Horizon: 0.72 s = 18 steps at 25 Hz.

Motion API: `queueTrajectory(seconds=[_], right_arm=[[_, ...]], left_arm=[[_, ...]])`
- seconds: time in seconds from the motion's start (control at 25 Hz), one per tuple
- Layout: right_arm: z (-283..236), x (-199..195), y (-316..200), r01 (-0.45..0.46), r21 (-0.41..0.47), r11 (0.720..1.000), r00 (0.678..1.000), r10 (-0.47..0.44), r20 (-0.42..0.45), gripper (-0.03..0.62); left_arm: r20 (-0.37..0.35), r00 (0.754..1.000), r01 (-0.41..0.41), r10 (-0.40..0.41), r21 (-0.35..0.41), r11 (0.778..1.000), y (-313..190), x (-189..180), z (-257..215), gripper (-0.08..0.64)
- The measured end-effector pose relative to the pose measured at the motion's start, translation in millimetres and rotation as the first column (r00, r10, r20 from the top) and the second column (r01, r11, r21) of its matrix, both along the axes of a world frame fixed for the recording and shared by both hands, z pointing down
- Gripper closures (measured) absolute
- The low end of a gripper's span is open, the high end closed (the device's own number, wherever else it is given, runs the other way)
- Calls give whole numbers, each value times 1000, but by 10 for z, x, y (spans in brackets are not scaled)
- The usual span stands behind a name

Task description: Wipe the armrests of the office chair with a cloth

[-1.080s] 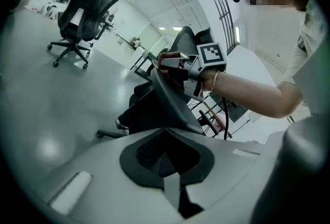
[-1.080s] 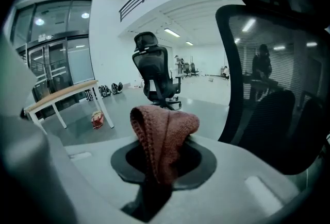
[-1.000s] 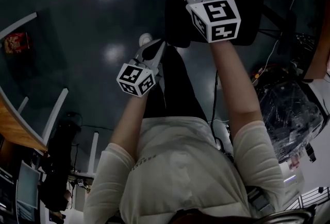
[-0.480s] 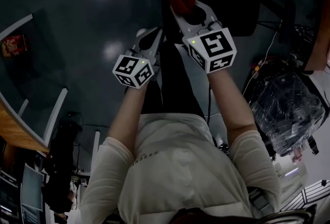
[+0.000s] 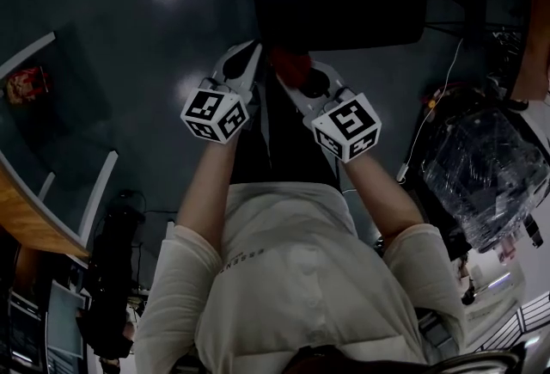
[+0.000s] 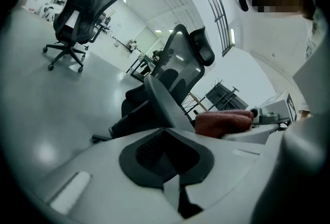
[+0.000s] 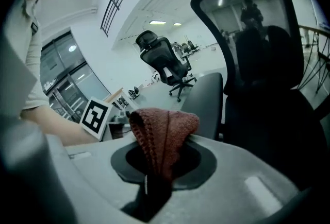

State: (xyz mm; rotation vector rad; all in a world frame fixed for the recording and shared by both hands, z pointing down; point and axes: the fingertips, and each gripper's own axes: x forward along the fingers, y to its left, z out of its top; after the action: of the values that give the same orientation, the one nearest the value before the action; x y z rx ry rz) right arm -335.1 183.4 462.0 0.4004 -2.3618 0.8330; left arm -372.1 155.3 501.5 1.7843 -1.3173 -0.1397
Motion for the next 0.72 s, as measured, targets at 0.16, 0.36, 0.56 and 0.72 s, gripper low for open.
queueTrajectory(seconds=[0.16,0.36,0.56,0.72], right_arm=[[-119,223,-177,-56,41,998,998,55,16,531],[-264,277,-1241,-195,183,964,980,185,66,531],[-96,28,-2109,-218,268,938,976,205,75,531],[63,-275,-2347,-188,240,952,979,164,119,531]], left_arm=[[23,1000,12,-12,5,1000,13,-14,-60,549],[42,999,33,-33,9,999,-34,-42,-108,549],[53,998,36,-36,-2,999,-43,0,-105,551],[62,997,50,-49,-9,999,-38,-39,-105,551]])
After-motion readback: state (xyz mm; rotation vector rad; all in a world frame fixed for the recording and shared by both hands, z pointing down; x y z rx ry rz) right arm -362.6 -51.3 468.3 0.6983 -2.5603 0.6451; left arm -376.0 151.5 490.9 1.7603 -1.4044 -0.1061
